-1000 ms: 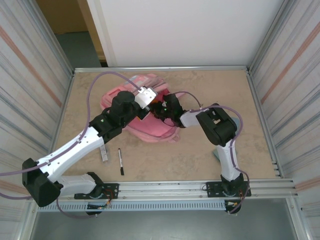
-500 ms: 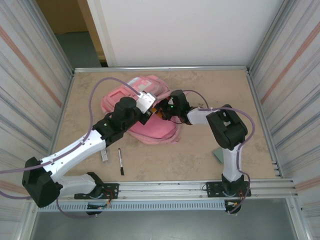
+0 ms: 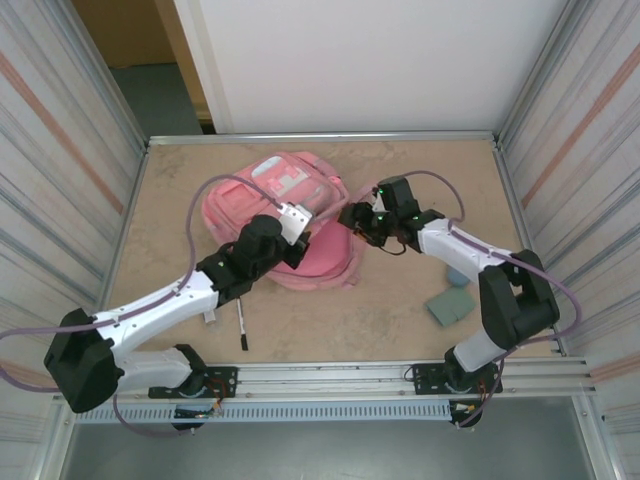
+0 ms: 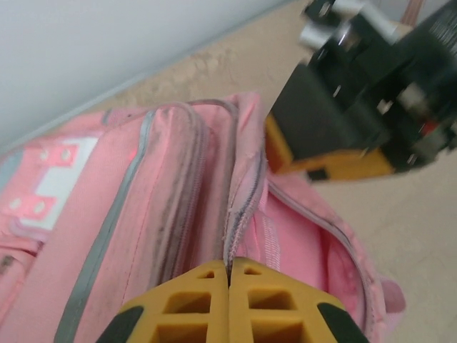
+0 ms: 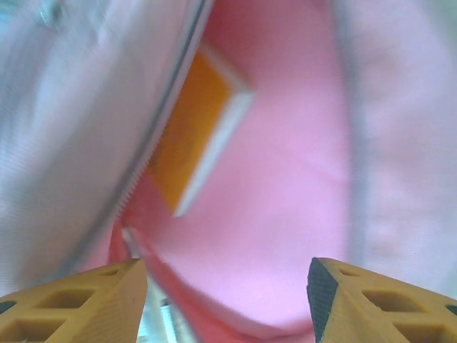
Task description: Pack books, pencil case, and school supplies into a backpack
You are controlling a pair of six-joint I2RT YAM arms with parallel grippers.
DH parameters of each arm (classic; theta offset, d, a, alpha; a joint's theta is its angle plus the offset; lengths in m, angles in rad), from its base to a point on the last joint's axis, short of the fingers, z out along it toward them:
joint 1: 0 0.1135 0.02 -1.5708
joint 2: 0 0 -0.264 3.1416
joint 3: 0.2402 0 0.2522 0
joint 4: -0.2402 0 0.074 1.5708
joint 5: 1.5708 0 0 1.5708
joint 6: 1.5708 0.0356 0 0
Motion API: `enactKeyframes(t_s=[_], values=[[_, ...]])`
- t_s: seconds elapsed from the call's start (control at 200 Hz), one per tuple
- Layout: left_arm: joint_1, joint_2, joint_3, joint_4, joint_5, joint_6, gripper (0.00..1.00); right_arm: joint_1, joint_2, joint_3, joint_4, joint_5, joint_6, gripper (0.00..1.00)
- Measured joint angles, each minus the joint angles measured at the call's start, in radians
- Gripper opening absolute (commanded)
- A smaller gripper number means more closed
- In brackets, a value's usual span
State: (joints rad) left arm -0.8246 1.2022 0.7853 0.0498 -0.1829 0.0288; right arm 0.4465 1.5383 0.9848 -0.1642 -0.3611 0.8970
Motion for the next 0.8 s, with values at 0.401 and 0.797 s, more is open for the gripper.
enactKeyframes(t_s=[0.401,0.797], values=[[0.018,-0.048,-0.040,-0.098,0.161,-0.249,0.95,0.009,-0.240,-0.027,-0.319,0.265,-0.308,0.62],[0.621,-0.153,-0.056,-0.489,0.224,-0.618,0.99,0.445,-0.124,0.064,-0.389,0.436,-0.408,0.64]])
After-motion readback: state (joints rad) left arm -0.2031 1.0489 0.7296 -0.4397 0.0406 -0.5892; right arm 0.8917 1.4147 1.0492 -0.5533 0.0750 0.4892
